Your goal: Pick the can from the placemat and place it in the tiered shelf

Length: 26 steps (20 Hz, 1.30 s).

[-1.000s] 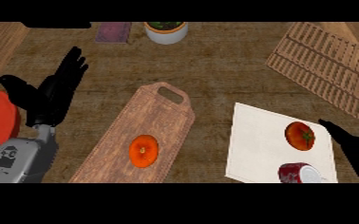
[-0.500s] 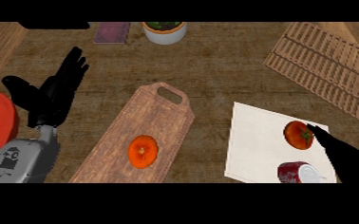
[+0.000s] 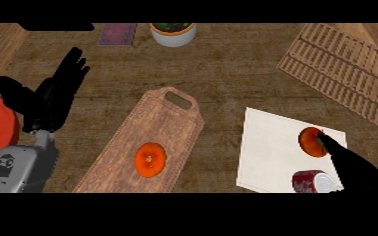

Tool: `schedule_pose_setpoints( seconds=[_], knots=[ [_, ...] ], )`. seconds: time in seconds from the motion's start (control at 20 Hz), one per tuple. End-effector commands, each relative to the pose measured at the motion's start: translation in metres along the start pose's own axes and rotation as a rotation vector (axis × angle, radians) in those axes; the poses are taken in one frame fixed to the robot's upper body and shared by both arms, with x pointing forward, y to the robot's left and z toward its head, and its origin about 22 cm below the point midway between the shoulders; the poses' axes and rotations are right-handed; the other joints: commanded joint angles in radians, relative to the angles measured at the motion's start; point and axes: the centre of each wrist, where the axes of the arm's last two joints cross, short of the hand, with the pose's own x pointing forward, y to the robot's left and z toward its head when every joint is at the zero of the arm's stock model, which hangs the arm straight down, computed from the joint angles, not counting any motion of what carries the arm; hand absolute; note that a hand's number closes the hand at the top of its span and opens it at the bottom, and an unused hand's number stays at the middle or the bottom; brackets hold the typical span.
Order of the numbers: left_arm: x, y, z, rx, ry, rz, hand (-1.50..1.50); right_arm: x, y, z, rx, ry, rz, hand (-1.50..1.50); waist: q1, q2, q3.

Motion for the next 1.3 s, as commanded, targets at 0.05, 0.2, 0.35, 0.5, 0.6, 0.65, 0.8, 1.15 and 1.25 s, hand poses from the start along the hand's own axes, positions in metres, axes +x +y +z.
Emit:
schedule_pose_setpoints(
  seconds=[0.05, 0.2, 0.35, 0.5, 0.6, 0.65, 0.8, 1.15, 1.25],
  knots=[
    [0.010, -0.010, 0.009, 0.002, -0.004, 0.004, 0.00, -0.004, 0.005, -0.009, 0.021, 0.068, -0.021, -1.50, -0.001, -0.001, 0.000],
    [-0.007, -0.022, 0.008, 0.000, -0.013, -0.002, 0.00, 0.007, 0.022, -0.016, 0.038, 0.085, -0.010, -1.50, 0.000, 0.000, 0.000],
    [0.000, 0.002, 0.010, -0.001, -0.013, -0.003, 0.00, -0.004, 0.027, -0.032, 0.068, 0.091, -0.016, -1.50, 0.000, 0.000, 0.000],
    [-0.002, 0.011, -0.002, -0.002, -0.014, 0.011, 0.00, 0.021, 0.046, -0.039, 0.074, 0.086, -0.004, 1.50, 0.002, 0.002, 0.000],
    [-0.002, -0.013, -0.002, 0.012, -0.009, -0.002, 0.00, 0.001, 0.035, -0.024, 0.109, 0.087, 0.004, 1.50, -0.004, 0.000, 0.000],
    [-0.007, 0.008, -0.004, -0.003, 0.005, 0.007, 0.00, -0.006, 0.052, -0.033, 0.086, 0.059, 0.025, 1.50, -0.003, 0.001, 0.000],
    [-0.014, 0.002, -0.010, 0.007, 0.003, 0.004, 0.00, -0.009, 0.060, -0.034, 0.013, 0.002, 0.099, 1.50, -0.005, 0.001, 0.000],
    [-0.009, 0.003, 0.008, -0.015, 0.017, 0.012, 0.00, -0.001, 0.056, -0.005, -0.034, -0.337, 0.211, 1.50, 0.002, -0.009, 0.001],
    [-0.011, -0.007, 0.002, -0.010, 0.016, -0.007, 0.00, 0.014, 0.069, 0.022, 0.021, -0.631, 0.337, 1.50, 0.006, -0.012, 0.002]
  ],
)
